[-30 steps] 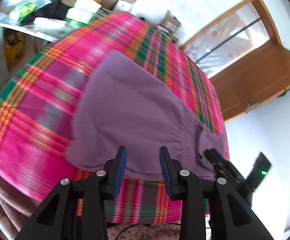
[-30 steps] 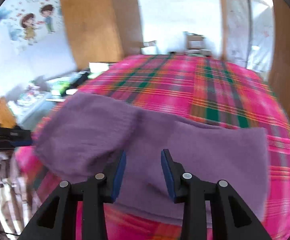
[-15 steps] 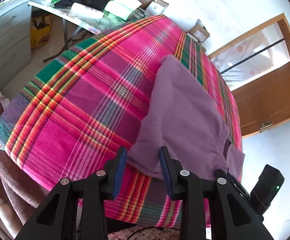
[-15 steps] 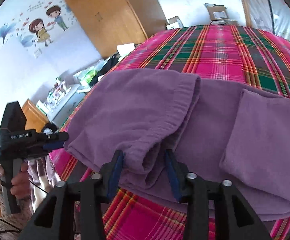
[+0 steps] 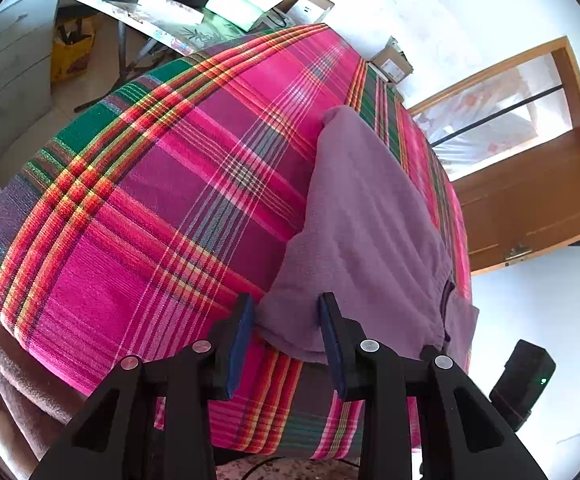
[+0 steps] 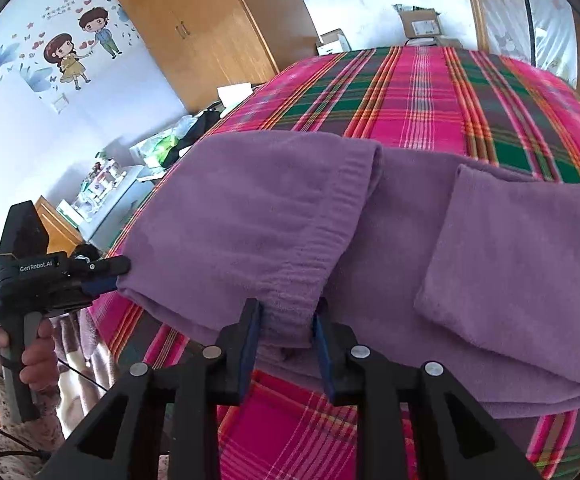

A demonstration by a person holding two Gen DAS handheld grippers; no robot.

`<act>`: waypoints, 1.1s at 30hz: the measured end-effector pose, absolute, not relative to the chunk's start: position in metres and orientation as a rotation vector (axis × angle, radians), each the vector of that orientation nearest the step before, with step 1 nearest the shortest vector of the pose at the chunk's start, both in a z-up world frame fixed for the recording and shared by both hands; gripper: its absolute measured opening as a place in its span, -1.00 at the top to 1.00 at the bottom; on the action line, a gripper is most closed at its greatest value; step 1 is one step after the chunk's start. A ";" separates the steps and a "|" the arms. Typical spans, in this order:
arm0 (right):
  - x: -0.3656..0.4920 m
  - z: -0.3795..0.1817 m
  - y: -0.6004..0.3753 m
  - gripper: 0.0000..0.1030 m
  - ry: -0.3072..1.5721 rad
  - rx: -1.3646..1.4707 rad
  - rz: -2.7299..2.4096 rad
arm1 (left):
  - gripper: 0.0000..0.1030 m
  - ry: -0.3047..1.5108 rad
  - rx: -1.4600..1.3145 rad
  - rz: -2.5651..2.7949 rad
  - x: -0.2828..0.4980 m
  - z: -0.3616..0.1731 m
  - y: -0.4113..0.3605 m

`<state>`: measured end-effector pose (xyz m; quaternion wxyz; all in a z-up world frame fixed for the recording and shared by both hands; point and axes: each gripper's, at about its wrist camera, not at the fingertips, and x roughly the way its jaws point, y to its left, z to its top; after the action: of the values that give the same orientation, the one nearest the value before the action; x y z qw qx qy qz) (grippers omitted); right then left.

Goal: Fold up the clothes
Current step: 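Grasp the purple pants edge with the right gripper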

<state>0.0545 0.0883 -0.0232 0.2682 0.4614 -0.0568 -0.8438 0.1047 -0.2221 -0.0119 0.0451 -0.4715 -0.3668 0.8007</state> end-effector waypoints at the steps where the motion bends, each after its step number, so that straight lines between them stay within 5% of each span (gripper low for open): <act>1: 0.055 -0.023 0.088 0.46 -0.152 1.245 -2.277 | 0.32 -1.117 -1.435 2.448 0.105 -0.012 -0.222; 4: 0.055 -0.024 0.087 0.46 -0.159 1.259 -2.278 | 0.33 -1.096 -1.418 2.457 0.105 -0.013 -0.222; 7: 0.056 -0.023 0.087 0.46 -0.164 1.264 -2.285 | 0.65 -1.067 -1.395 2.467 0.104 -0.012 -0.220; 11: 0.057 -0.020 0.087 0.46 -0.155 1.263 -2.287 | 0.72 -1.046 -1.384 2.491 0.109 -0.008 -0.218; 24: 0.065 -0.015 0.074 0.35 0.007 1.240 -2.338 | 0.72 -1.105 -1.414 2.463 0.110 -0.013 -0.225; 33: 0.101 0.021 0.041 0.34 0.318 0.893 -2.476 | 0.52 -1.058 -1.411 2.468 0.109 -0.004 -0.231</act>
<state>0.1007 0.0411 0.0206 0.2428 0.3267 0.1162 -0.9060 0.1089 -0.2310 -0.0045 0.0539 -0.4645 -0.3483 0.8124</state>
